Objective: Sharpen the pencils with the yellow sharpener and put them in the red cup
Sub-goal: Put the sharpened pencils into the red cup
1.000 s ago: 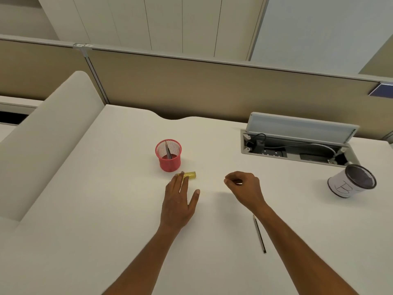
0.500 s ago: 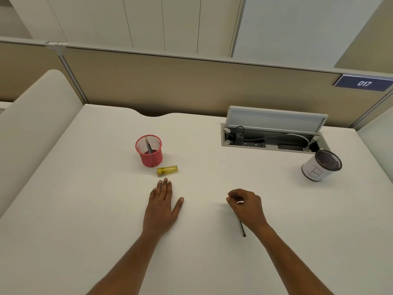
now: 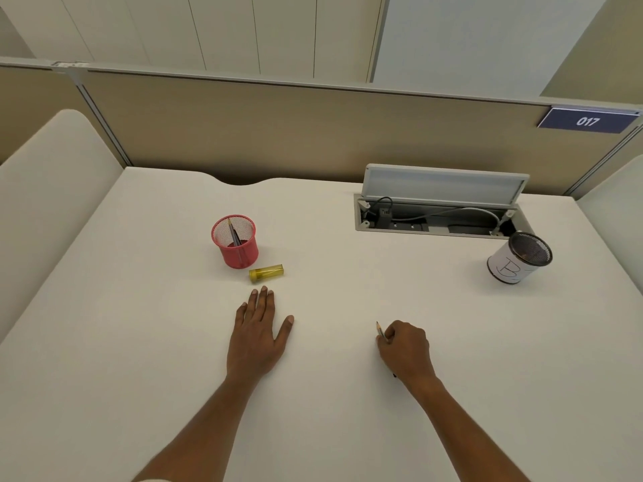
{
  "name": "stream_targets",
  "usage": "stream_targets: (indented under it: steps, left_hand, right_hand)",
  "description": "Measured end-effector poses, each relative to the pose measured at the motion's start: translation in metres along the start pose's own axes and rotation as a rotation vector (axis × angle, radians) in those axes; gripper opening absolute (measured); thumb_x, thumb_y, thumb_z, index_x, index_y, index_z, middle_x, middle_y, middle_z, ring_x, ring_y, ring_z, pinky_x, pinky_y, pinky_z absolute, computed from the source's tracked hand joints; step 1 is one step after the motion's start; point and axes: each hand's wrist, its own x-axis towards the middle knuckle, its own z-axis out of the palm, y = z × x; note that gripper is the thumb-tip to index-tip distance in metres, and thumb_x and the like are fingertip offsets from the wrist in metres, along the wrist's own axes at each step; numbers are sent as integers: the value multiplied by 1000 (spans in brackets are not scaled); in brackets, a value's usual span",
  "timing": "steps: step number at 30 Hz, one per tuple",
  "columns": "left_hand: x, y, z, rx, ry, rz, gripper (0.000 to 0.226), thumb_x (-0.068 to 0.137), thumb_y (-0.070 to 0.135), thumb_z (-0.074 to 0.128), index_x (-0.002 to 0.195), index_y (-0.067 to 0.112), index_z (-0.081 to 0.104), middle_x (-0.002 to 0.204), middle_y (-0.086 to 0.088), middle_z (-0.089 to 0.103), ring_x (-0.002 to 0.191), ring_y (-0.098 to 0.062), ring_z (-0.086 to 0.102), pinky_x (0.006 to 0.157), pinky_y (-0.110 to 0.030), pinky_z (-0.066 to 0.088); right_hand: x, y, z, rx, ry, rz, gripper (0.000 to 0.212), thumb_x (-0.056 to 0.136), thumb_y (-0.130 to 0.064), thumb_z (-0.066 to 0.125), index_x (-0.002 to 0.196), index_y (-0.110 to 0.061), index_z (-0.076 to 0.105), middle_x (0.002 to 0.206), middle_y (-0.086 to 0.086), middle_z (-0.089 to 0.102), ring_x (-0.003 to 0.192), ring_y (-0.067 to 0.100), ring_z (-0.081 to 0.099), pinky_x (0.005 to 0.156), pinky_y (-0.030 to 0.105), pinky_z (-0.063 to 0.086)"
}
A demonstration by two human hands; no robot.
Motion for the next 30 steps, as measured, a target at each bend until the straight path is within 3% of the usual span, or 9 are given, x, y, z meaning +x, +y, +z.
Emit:
stream_targets:
  steps: [4, 7, 12, 17, 22, 30]
  left_hand:
    - [-1, 1, 0, -1, -7, -6, 79, 103, 61, 28, 162, 9, 23, 170, -7, 21, 159, -20, 12, 128, -41, 11]
    - [0, 2, 0, -8, 2, -9, 78, 102, 61, 28, 161, 10, 25, 170, -6, 23, 159, -20, 13, 128, -41, 13]
    - [1, 3, 0, -8, 15, -25, 76, 102, 59, 31, 160, 10, 29, 169, -6, 26, 159, -20, 14, 128, -42, 15]
    - [1, 5, -1, -15, 4, -37, 75, 103, 58, 29, 162, 12, 24, 171, -4, 21, 159, -18, 11, 129, -41, 12]
    - [0, 5, -3, -24, 19, -42, 74, 104, 59, 29, 161, 13, 26, 170, -4, 23, 159, -19, 14, 129, -39, 12]
    - [0, 4, -1, -45, 19, -61, 73, 104, 59, 28, 162, 16, 24, 171, -2, 19, 159, -15, 11, 129, -37, 9]
  right_hand:
    - [-1, -9, -1, -154, -51, -18, 18, 88, -18, 54, 73, -8, 58, 68, 4, 60, 72, 28, 57, 64, 34, 44]
    - [0, -18, 0, -37, -50, 3, 24, 82, -23, 60, 67, -4, 59, 60, 9, 61, 63, 34, 62, 60, 41, 55]
    - [13, -74, -5, 179, -26, -116, 15, 75, -25, 66, 65, -14, 63, 55, 0, 64, 58, 23, 63, 59, 42, 58]
    - [38, -156, -11, 361, 19, -295, 5, 79, -16, 73, 79, -12, 72, 68, -4, 71, 65, 10, 67, 65, 26, 55]
    - [64, -233, -9, 457, 41, -462, 22, 88, -12, 72, 109, -8, 72, 83, -2, 71, 74, 11, 69, 74, 17, 55]
    - [96, -312, 22, 468, 52, -618, 20, 87, -10, 69, 104, -6, 78, 94, 5, 79, 83, 15, 71, 86, 35, 61]
